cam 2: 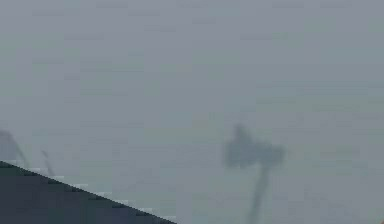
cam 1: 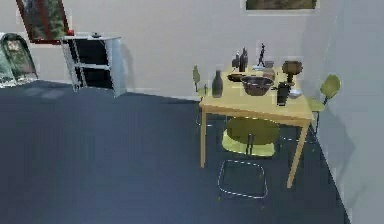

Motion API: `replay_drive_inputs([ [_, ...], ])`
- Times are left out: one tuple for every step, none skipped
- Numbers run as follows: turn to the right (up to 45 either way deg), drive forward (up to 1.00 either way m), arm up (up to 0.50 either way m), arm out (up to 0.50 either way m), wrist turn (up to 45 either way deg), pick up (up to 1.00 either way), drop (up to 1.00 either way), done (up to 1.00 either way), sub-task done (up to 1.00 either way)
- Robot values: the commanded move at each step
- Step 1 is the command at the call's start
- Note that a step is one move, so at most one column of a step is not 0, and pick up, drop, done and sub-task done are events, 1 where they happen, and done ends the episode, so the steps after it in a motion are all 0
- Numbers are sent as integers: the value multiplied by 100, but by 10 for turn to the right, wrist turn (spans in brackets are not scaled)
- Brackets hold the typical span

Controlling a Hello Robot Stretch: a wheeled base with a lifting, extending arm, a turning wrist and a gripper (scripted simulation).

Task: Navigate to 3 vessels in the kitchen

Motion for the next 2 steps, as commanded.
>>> replay_drive_inputs([
  [0, 90, 0, 0, 0, 0, 0, 0, 0],
  [120, 0, 0, 0, 0, 0, 0, 0, 0],
])
